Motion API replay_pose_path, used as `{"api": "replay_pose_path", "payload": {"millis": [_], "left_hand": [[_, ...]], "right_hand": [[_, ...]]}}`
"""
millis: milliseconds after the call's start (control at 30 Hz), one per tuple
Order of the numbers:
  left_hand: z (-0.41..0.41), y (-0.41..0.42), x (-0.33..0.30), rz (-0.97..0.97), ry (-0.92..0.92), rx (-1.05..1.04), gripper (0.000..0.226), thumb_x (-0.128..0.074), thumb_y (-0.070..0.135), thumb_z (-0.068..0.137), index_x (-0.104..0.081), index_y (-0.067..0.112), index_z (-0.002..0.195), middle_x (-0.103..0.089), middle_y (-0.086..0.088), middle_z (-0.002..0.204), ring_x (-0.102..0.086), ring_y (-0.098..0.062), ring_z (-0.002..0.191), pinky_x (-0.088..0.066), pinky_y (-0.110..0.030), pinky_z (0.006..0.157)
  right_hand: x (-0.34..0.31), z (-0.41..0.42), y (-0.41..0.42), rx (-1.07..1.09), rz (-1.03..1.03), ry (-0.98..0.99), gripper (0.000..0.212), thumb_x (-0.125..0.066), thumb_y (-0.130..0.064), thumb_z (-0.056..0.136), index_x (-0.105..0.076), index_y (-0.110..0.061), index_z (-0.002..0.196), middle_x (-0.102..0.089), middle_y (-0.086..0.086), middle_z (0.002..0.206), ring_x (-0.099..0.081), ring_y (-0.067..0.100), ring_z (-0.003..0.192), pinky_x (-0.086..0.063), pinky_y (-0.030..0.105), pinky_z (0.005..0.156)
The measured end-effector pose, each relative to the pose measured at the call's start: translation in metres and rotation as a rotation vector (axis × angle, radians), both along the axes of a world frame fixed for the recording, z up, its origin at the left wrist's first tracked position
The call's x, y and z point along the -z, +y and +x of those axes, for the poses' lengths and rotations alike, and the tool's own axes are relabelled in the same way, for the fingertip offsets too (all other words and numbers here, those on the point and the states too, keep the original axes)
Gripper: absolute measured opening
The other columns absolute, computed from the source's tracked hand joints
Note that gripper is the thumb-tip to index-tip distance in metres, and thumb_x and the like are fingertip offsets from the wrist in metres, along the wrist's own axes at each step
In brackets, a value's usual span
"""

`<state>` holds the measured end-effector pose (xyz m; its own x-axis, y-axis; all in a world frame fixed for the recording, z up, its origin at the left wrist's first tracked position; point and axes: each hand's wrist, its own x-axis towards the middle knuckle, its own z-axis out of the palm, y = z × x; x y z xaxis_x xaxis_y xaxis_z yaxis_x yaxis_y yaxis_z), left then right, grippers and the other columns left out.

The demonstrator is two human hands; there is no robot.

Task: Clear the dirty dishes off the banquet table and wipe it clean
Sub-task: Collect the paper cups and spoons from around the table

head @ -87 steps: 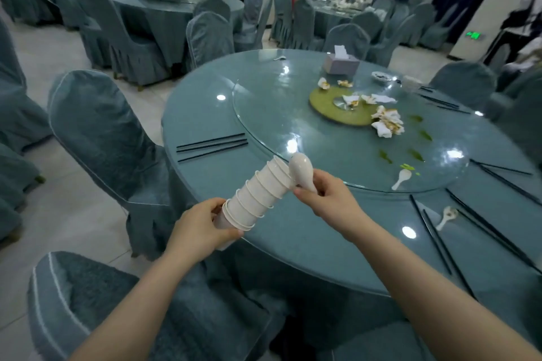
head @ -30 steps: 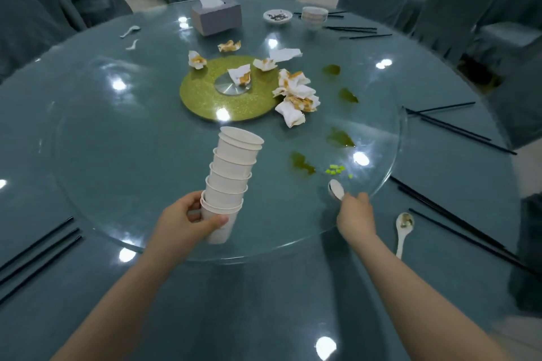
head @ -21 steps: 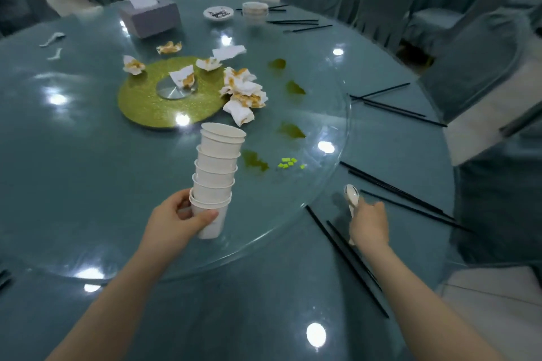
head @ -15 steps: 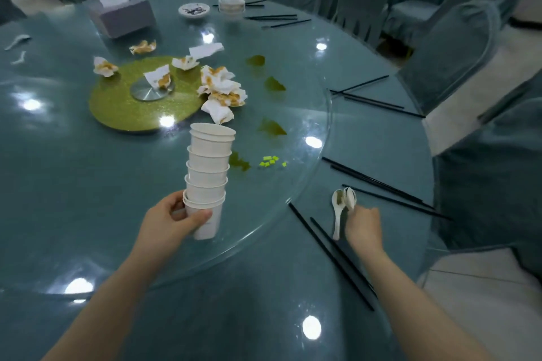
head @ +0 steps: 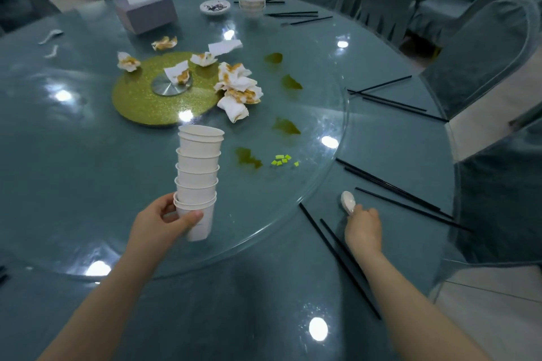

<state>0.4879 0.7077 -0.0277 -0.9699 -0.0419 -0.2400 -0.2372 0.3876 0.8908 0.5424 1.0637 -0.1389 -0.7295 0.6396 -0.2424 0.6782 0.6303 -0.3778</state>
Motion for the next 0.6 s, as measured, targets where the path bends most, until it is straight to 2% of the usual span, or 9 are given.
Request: {"api": "replay_pose_path", "payload": {"millis": [100,233,300,367,467,600], "left_hand": [[0.006,-0.008,0.002,-0.017,-0.001,-0.025,0.039,-0.078,0.011,0.075,-0.062,0.023,0.108,-0.069,0.008,0.097,-0.063,-0.003,0.088,-0.044,-0.022,0.075],[0.016,-0.015,0.004,-0.001,-0.006,-0.086,0.044,-0.078,0.012,0.074,-0.061,0.020,0.114,-0.068,0.007,0.100,-0.061,0.001,0.088,-0.044,-0.020,0.074],[0.022,-0.017,0.003,0.018,0.004,-0.118,0.045,-0.079,0.012,0.074,-0.060,0.020,0.115,-0.067,0.007,0.100,-0.060,0.003,0.087,-0.044,-0.020,0.075],[0.030,-0.019,-0.001,0.037,0.027,-0.126,0.043,-0.078,0.014,0.074,-0.060,0.022,0.112,-0.067,0.012,0.097,-0.062,0.008,0.082,-0.044,-0.015,0.071],[0.047,-0.023,-0.009,0.055,0.066,-0.134,0.039,-0.078,0.014,0.074,-0.062,0.023,0.108,-0.068,0.016,0.094,-0.064,0.008,0.081,-0.044,-0.012,0.067],[0.081,-0.035,-0.023,0.082,0.122,-0.115,0.038,-0.078,0.012,0.074,-0.063,0.021,0.108,-0.070,0.014,0.096,-0.066,0.009,0.079,-0.045,-0.007,0.065]], "right_hand": [[-0.002,-0.001,0.005,-0.042,0.073,-0.065,0.023,-0.042,-0.005,0.094,-0.052,0.003,0.114,-0.051,0.020,0.104,-0.046,0.026,0.077,-0.042,0.033,0.067],[-0.005,-0.001,0.008,-0.083,0.059,-0.106,0.019,-0.041,-0.005,0.095,-0.053,0.004,0.106,-0.057,0.021,0.099,-0.056,0.032,0.083,-0.042,0.033,0.063],[-0.011,-0.001,0.011,-0.051,-0.058,-0.050,0.018,-0.041,-0.003,0.094,-0.057,0.004,0.092,-0.057,0.018,0.084,-0.055,0.031,0.073,-0.036,0.030,0.056],[-0.020,0.003,0.008,-0.044,-0.154,0.042,0.021,-0.042,-0.001,0.091,-0.056,0.002,0.075,-0.048,0.013,0.068,-0.042,0.024,0.063,-0.027,0.030,0.051],[-0.042,0.013,-0.011,-0.149,-0.170,0.164,0.022,-0.050,-0.003,0.090,-0.057,-0.001,0.070,-0.045,0.010,0.063,-0.036,0.022,0.061,-0.025,0.030,0.051],[-0.077,0.039,-0.049,-0.353,-0.163,0.258,0.030,-0.053,-0.004,0.089,-0.044,-0.008,0.061,-0.041,0.010,0.059,-0.031,0.023,0.059,-0.022,0.034,0.051]]}}
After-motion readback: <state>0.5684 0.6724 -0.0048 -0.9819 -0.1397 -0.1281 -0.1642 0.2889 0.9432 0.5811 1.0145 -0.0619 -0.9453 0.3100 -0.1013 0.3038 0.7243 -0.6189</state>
